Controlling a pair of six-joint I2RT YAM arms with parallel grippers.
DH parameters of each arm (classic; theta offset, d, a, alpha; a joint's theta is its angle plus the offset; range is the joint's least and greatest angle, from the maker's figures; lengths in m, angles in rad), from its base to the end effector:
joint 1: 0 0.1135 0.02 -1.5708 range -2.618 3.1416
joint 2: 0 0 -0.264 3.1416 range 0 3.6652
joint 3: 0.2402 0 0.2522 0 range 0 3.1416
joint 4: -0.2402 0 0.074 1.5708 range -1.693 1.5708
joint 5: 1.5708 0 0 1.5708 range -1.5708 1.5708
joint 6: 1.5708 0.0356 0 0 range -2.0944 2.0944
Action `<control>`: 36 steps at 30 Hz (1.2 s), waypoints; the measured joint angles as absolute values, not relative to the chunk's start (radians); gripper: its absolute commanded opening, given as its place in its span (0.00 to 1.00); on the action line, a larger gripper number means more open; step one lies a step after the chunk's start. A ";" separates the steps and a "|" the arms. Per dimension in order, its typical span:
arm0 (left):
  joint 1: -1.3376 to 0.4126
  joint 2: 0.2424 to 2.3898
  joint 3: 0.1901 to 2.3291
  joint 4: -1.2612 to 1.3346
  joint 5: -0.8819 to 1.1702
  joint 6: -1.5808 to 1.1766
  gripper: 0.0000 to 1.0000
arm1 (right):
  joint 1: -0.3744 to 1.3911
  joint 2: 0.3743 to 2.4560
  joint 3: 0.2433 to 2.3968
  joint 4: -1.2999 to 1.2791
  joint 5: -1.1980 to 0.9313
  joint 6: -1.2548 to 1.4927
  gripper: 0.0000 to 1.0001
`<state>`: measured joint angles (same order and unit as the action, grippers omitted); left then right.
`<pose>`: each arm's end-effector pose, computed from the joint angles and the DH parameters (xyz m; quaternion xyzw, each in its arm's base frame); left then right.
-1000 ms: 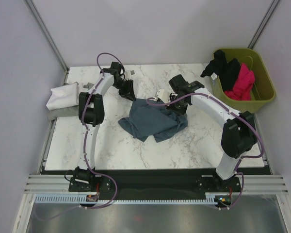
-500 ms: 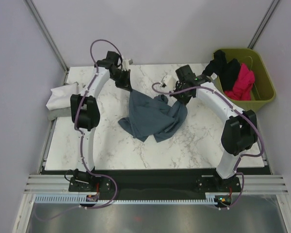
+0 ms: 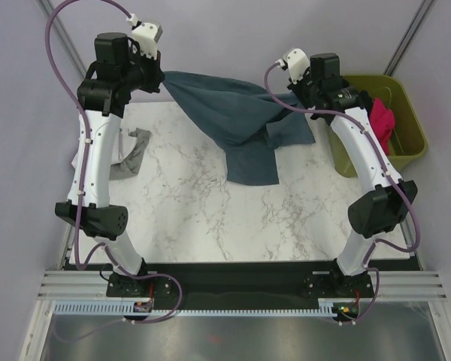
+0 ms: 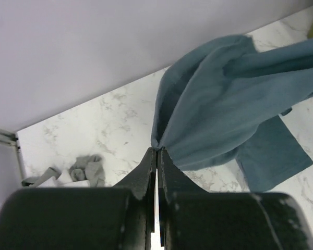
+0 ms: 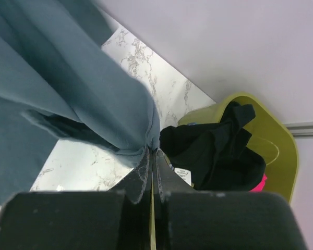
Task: Fold and stack the t-shirts
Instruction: Flatten the tshirt out
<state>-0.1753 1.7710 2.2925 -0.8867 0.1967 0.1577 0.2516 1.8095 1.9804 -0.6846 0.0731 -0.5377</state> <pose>0.3501 -0.0691 0.5074 0.1908 0.7992 -0.0859 0.5635 0.3968 0.0993 0.4170 -0.3148 0.8037 -0.1031 0.4943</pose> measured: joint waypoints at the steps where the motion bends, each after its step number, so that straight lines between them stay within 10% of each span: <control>1: -0.173 1.764 2.292 -0.888 0.182 0.164 0.02 | 0.252 1.796 1.966 -0.682 0.073 -0.532 0.00; 13: -0.163 1.653 2.232 -0.949 0.187 0.194 0.02 | 0.256 1.510 1.713 -0.748 -0.014 -0.458 0.00; 24: -0.158 1.320 1.742 -1.090 0.383 0.179 0.04 | 0.260 1.622 1.756 -0.780 -0.121 -0.403 0.00; 26: -0.158 1.292 1.692 -1.114 0.449 0.177 0.22 | 0.267 1.687 1.814 -0.782 -0.142 -0.386 0.00; 27: -0.159 1.283 1.675 -1.123 0.478 0.176 0.56 | 0.271 1.723 1.850 -0.779 -0.152 -0.379 0.00; 30: -0.158 1.271 1.661 -1.147 0.561 0.170 0.84 | 0.283 1.803 1.927 -0.776 -0.176 -0.367 0.00; 36: -0.158 1.394 1.897 -1.152 0.574 0.186 0.92 | 0.293 1.835 1.950 -0.786 -0.205 -0.362 0.00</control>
<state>-0.1581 1.3945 1.8969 -1.1522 0.5743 0.1860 0.2928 1.8347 1.9503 -0.7864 -0.2054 -0.3618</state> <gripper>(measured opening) 0.936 0.007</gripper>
